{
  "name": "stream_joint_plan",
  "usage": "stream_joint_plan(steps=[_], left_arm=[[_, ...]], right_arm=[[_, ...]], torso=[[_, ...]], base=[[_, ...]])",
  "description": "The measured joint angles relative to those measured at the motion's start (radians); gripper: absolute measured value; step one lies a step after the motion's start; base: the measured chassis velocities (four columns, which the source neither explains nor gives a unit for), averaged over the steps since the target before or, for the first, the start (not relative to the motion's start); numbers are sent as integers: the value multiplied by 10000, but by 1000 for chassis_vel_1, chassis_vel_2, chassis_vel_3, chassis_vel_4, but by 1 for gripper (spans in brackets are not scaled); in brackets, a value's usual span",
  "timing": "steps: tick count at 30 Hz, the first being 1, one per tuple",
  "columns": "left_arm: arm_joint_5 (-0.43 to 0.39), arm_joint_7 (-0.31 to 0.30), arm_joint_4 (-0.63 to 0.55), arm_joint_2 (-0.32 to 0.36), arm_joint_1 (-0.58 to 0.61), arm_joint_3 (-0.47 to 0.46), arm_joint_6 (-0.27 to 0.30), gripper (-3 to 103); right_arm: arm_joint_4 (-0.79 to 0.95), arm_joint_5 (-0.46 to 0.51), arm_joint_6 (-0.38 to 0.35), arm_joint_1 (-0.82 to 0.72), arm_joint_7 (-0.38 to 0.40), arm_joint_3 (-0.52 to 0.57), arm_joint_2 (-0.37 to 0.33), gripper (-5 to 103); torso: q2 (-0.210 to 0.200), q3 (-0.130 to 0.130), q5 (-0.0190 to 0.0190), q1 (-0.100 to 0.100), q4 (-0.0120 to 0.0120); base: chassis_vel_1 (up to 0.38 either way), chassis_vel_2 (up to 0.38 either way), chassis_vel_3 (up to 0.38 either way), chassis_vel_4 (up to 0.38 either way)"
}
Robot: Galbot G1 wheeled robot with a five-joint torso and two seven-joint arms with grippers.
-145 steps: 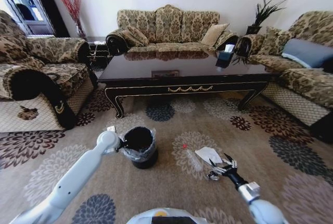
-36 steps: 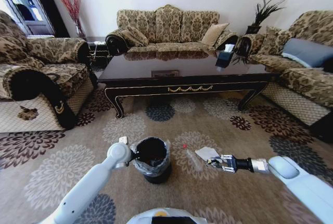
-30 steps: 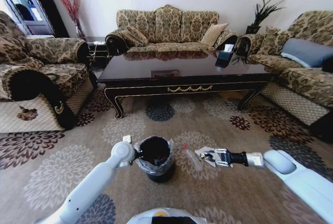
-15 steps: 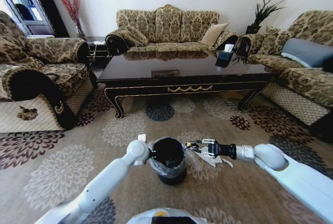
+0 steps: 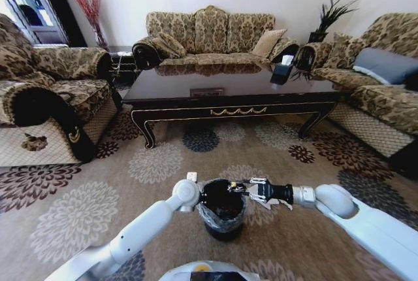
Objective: Move to the front of the table and pick up the trash from the floor, then place it into the trash bin.
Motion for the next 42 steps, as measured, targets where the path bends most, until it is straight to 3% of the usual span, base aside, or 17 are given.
stream_joint_plan(steps=[8,11,13,17,19,23,25,27,42], left_arm=[[22,-11,-155,14,22,67,0,0],[77,-11,-163,29,44,130,0,0],[79,-11,-175,46,44,141,0,0],[94,-6,-184,83,61,124,0,0],[97,-6,-189,95,69,116,0,0],[110,-2,-207,160,133,91,0,0],[119,-1,-207,178,147,73,0,0],[170,0,-243,268,207,18,0,0],[271,98,-554,765,875,-922,0,0]], right_arm=[[99,-87,-107,-30,92,-133,105,33],[258,-333,-109,-111,168,-127,163,48],[295,-346,-108,-135,173,-118,168,48],[370,-374,-114,-190,178,-93,180,71],[370,-376,-118,-188,178,-101,187,71],[332,-377,-138,-186,182,-153,250,91],[327,-377,-139,-197,184,-153,260,91],[322,-428,-140,-246,198,-94,301,99],[-447,903,-414,-219,-78,292,456,100]], torso=[[0,0,-1,0,-1],[0,0,-1,0,-2],[0,0,-1,0,-1],[0,0,-1,-1,-2],[1,0,-1,0,-1],[1,0,-2,0,-1],[1,0,-2,0,-1],[3,0,-2,0,-1],[3,0,-3,-1,0]], base=[[0,0,0,0],[0,0,0,0],[0,0,0,0],[0,0,0,0],[0,0,0,0],[0,0,0,0],[0,0,0,0],[0,0,0,0],[0,0,0,0]])
